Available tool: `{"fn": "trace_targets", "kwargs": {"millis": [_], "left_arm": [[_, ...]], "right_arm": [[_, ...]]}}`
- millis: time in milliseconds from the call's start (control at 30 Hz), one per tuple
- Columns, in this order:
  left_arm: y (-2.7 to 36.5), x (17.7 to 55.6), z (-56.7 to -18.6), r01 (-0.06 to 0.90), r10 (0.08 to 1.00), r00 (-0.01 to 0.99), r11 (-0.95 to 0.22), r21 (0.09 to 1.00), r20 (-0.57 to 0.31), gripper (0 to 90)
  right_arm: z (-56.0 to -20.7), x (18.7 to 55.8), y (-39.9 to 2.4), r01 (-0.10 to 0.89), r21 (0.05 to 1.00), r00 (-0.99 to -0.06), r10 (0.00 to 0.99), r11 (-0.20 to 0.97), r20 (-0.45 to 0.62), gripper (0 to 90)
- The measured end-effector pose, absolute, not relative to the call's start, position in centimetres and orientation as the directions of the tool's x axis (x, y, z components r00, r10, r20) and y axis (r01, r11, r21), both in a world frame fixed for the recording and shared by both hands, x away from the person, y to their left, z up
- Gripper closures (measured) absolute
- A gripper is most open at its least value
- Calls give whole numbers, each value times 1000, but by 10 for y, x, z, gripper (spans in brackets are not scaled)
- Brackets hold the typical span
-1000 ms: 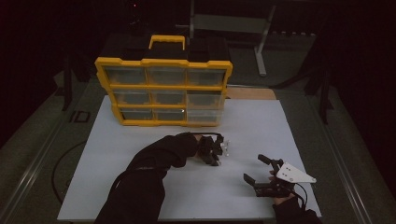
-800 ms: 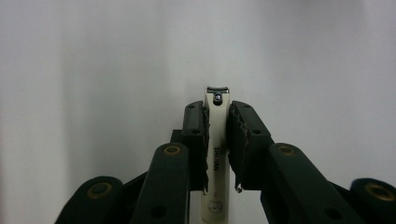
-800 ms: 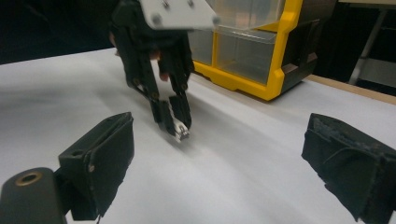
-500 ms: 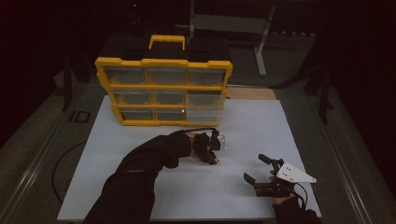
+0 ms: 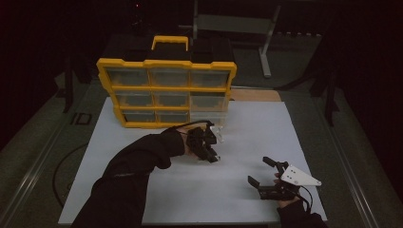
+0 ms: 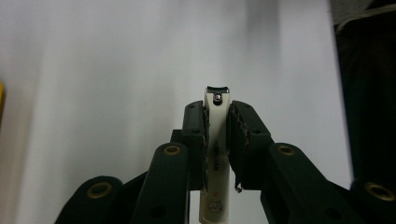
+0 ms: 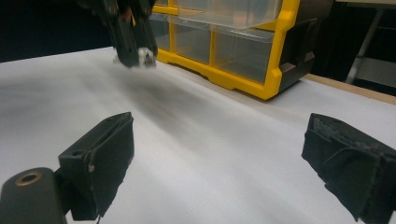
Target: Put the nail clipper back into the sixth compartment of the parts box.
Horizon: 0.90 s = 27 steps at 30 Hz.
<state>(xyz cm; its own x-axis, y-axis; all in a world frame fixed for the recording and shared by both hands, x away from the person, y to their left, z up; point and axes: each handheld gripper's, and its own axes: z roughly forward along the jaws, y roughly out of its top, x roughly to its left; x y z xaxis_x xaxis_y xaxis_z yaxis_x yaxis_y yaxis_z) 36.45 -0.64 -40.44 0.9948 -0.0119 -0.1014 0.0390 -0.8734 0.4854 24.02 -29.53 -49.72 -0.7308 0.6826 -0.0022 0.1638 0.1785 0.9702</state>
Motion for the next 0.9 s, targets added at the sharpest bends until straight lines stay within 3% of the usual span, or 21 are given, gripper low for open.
{"fn": "trace_targets", "kwargs": {"millis": [700, 900], "left_arm": [[16, 357, -341, 42, 16, 998, -878, 476, -58, 782], [22, 360, -321, 40, 20, 999, -856, 516, -44, 782]], "right_arm": [[-496, 240, -294, 155, 971, -732, 682, 182, -11, 92], [-496, 240, -294, 153, 971, -732, 682, 183, -13, 92]]}}
